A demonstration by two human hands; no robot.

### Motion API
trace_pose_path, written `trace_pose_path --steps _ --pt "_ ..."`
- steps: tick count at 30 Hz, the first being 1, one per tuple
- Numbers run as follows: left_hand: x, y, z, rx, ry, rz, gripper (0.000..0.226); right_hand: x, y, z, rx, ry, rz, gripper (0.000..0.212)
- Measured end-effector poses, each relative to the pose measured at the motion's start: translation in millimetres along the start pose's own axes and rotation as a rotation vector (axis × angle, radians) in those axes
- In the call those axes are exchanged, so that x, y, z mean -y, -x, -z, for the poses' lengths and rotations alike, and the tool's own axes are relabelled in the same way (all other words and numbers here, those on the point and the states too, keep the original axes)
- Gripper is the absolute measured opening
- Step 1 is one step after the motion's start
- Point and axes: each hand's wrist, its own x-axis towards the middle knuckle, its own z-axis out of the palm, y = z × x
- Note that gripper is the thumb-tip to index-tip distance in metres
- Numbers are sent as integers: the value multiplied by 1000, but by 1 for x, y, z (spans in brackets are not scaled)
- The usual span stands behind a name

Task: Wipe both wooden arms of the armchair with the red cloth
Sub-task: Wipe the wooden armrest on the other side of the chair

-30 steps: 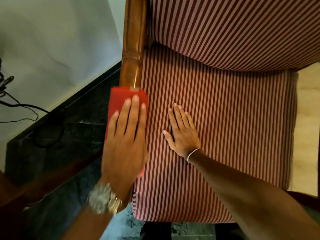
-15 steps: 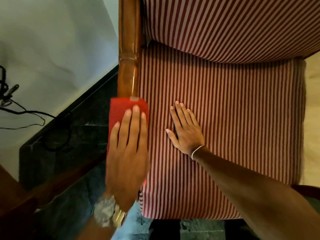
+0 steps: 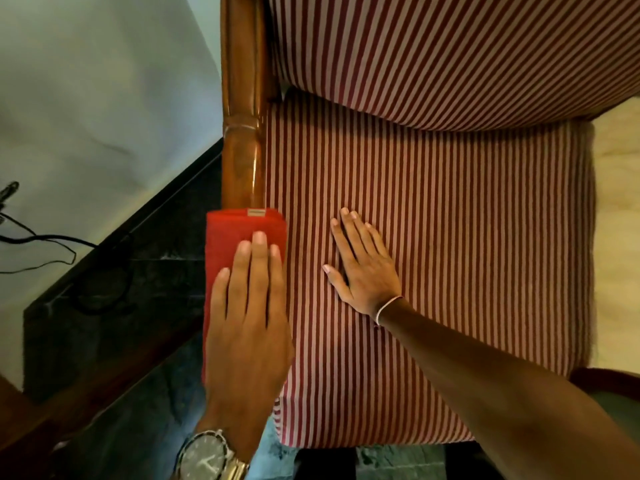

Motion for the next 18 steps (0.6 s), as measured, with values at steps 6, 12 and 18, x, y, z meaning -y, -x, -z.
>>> trace_pose_path --steps 6,12,18 --pt "13 -133 4 -71 -43 10 74 0 -1 1 17 9 0 74" --pt "14 -124 6 -70 43 58 72 -1 -2 4 10 -2 -1 74" --pt "13 -11 4 41 11 -15 74 3 -1 4 17 11 -12 74"
